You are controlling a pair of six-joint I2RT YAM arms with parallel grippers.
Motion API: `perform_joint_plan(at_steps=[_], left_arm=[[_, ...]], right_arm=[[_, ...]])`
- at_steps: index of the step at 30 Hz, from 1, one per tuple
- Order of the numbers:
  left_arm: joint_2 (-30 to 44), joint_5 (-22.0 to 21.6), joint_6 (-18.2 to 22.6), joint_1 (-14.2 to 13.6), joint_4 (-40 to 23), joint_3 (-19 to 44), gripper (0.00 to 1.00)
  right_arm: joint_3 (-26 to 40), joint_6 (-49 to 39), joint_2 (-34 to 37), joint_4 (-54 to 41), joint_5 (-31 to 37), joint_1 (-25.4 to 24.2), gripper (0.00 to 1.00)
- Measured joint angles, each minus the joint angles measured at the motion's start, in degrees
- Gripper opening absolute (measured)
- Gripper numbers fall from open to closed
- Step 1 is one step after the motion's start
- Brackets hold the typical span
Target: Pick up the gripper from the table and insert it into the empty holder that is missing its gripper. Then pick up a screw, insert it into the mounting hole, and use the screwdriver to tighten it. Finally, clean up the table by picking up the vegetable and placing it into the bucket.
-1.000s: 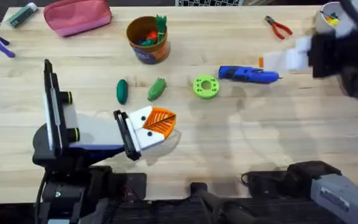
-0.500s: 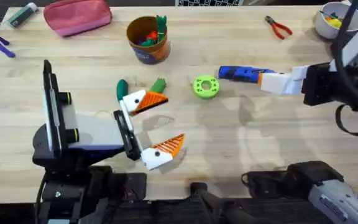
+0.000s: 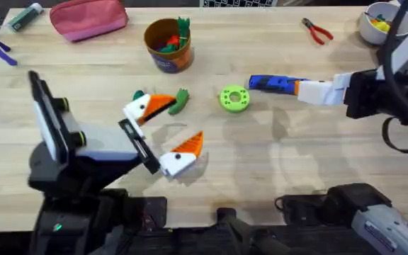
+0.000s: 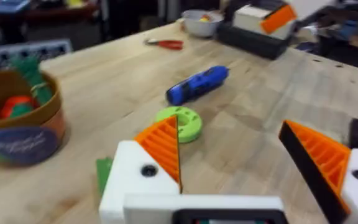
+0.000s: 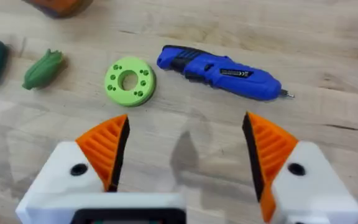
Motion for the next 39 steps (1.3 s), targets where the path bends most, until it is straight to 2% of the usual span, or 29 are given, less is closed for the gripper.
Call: perform_joint_plan(at_steps=[4,7,11,14,17,20,25,27,30,34,39], left_arm=[[1.2,-8.5,1.5,0.0,-14.2,8.8,0.985],[5.7,-16.3,3.9,0.0,-23.7,17.6,0.985],[16.0,-24.7,7.2,0.0,-31.0,30.0,0.985],[25.4,-29.3,8.7,0.0,-35.2,38.1,0.985],[36.1,-31.9,9.4,0.0,-38.5,44.9,0.985],[45.2,-33.2,9.7,0.0,-38.8,48.9,0.985],[56.6,-33.8,9.2,0.0,-37.0,51.2,0.985],[60.1,-35.3,9.2,-0.4,-37.6,52.5,0.985],[65.4,-40.1,9.1,-2.7,-39.3,55.4,0.986],[72.5,-45.3,9.0,-8.1,-40.4,59.4,0.985],[80.3,-47.6,8.8,-13.7,-41.0,62.5,0.985]], right_arm=[[0.0,0.0,0.0,0.0,0.0,0.0,0.994],[0.0,0.0,0.0,0.0,0.0,0.0,0.992],[0.0,0.0,0.0,0.0,0.0,0.0,0.994],[0.0,0.0,0.0,0.0,0.0,0.0,0.994],[0.0,0.0,0.0,0.0,0.0,0.0,0.993],[0.0,0.0,0.0,0.0,0.0,0.0,0.993],[0.0,0.0,0.0,0.1,0.0,0.0,0.993],[0.0,0.0,0.0,0.2,0.0,0.0,0.993],[0.0,0.0,0.0,0.2,0.0,0.0,0.993],[0.0,0.0,0.0,0.2,0.0,0.0,0.993],[0.0,0.0,0.0,0.3,0.0,0.0,0.993]])
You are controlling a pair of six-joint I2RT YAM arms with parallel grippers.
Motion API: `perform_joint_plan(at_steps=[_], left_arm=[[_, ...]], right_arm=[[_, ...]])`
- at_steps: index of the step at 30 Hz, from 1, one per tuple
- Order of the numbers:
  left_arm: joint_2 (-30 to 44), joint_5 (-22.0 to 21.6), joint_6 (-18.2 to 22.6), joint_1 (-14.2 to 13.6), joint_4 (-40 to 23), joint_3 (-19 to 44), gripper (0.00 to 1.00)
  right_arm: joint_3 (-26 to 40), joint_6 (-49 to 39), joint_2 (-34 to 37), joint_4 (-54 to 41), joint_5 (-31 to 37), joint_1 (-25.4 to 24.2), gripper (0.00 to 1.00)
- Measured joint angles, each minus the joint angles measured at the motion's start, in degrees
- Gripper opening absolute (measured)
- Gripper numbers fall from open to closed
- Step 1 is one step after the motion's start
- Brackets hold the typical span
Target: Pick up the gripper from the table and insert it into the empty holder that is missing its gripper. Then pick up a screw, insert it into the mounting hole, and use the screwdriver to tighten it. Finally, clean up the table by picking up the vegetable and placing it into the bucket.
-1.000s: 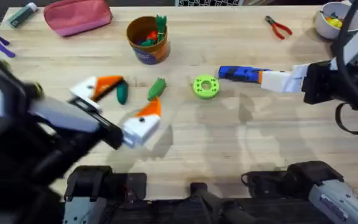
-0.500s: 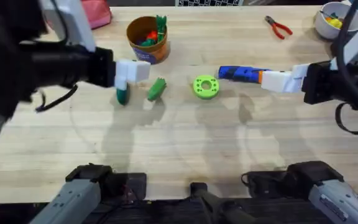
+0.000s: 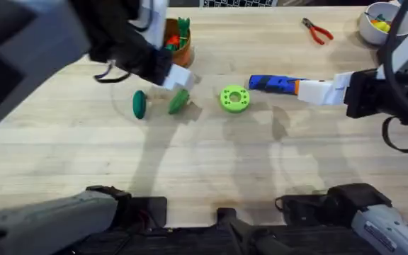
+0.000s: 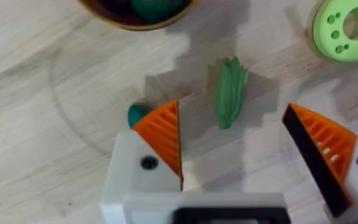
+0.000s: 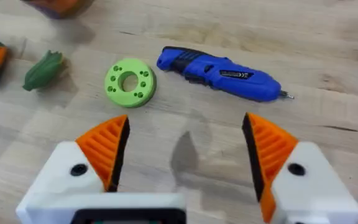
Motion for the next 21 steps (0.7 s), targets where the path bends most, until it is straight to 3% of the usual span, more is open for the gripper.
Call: perform_joint_plan(at_steps=[6,10,17,21], left_arm=[[8.2,-1.7,-2.7,-2.7,-3.7,1.4,0.985],[9.8,-2.4,-4.8,-4.1,-4.3,1.4,0.985],[10.5,-2.4,-5.6,-4.4,-7.1,1.9,0.985],[14.5,-2.4,-5.6,-4.7,-5.2,1.9,0.986]], right_arm=[[0.0,0.0,0.0,0.0,0.0,0.0,0.994],[0.0,0.0,0.0,0.0,0.0,0.0,0.993],[0.0,0.0,0.0,0.1,0.0,0.0,0.994],[0.0,0.0,0.0,0.0,0.0,0.0,0.994]])
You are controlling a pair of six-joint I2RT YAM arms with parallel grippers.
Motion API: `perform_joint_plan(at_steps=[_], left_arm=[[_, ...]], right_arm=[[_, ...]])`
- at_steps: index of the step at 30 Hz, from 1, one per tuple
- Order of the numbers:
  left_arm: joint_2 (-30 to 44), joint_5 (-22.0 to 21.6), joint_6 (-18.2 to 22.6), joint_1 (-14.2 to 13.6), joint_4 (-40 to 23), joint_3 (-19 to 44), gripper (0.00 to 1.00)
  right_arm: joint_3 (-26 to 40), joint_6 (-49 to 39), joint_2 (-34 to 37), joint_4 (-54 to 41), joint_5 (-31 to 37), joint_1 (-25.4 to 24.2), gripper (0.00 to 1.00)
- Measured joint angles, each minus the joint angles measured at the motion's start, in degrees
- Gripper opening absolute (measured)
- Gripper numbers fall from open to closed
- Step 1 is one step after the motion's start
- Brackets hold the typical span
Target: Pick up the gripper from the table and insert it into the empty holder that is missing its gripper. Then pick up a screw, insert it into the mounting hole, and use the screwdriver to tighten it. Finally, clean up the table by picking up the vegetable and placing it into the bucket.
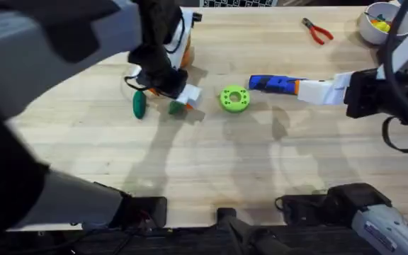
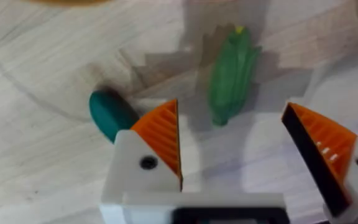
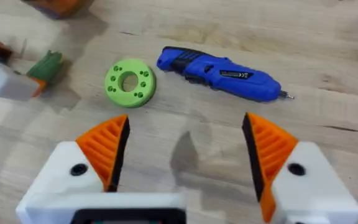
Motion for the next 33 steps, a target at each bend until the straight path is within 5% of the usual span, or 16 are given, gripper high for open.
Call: perform_joint_plan(at_steps=[9,13,16,19,20,28,33], left_arm=[[7.2,-0.2,0.6,-2.5,4.2,0.0,0.992],[7.6,-0.2,0.7,-2.6,4.3,0.0,0.873],[7.6,-0.3,0.8,-2.5,4.4,0.0,0.565],[7.6,-0.4,0.9,-2.5,4.4,0.1,0.079],[7.6,-0.4,1.1,-2.5,4.5,0.2,0.034],[7.6,-0.4,0.0,-2.3,2.3,1.0,0.031],[6.1,-0.5,-1.3,-1.7,-1.8,7.2,0.031]], right_arm=[[0.0,0.0,0.0,0.0,0.0,0.0,0.993],[0.0,0.0,0.0,0.0,0.0,0.0,0.994],[0.0,0.0,0.0,0.0,0.0,0.0,0.994],[0.0,0.0,0.0,0.0,0.0,0.0,0.994],[0.0,0.0,0.0,0.0,0.0,0.0,0.994],[0.0,0.0,0.0,0.0,0.0,0.0,0.993],[0.0,0.0,0.0,0.0,0.0,0.0,0.994]])
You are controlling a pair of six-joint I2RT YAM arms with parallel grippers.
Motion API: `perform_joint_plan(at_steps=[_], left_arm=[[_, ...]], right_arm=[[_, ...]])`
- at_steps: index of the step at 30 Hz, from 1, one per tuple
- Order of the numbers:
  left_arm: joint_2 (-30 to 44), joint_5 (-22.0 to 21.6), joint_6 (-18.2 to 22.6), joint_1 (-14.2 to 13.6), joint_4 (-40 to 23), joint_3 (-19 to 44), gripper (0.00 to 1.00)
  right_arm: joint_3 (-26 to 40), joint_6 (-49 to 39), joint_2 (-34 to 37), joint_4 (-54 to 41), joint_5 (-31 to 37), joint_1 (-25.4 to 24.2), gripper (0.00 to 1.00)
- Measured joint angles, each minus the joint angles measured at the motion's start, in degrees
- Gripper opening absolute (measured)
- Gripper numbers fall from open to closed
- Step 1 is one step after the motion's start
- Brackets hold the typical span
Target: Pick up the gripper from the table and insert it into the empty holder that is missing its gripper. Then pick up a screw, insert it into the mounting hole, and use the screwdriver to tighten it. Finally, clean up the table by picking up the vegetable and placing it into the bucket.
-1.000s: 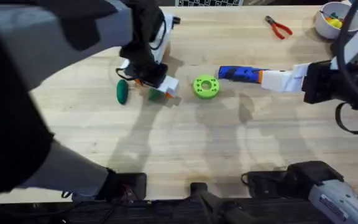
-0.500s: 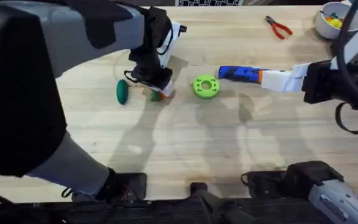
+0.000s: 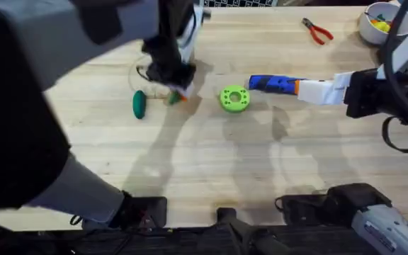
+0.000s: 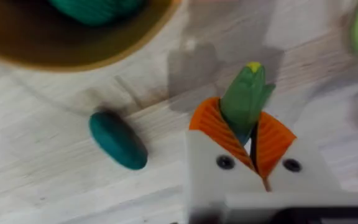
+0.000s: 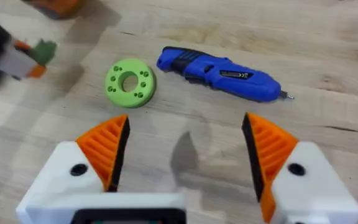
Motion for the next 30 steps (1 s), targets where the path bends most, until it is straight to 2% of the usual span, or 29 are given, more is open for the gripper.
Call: perform_joint_plan(at_steps=[6,9,14,20,24,30], left_arm=[[-5.3,-3.3,-0.4,2.0,-4.7,13.4,0.031],[-6.8,-5.8,-0.5,3.7,-4.4,18.2,0.031],[-6.5,-7.6,-0.5,6.6,-0.1,19.2,0.031],[-2.9,-8.4,-0.6,9.6,5.2,19.2,0.031],[0.4,-8.4,-0.6,10.1,8.6,19.2,0.031],[5.5,-8.4,-0.6,10.0,10.3,19.2,0.031]], right_arm=[[0.0,0.0,0.0,0.0,0.0,0.0,0.994],[0.0,0.0,0.0,0.0,0.0,0.0,0.994],[0.0,0.0,0.0,0.0,0.0,0.0,0.994],[0.0,0.0,0.0,0.0,0.0,0.0,0.994],[0.0,0.0,0.0,0.0,0.0,0.0,0.994],[0.0,0.0,0.0,0.0,0.0,0.0,0.994]])
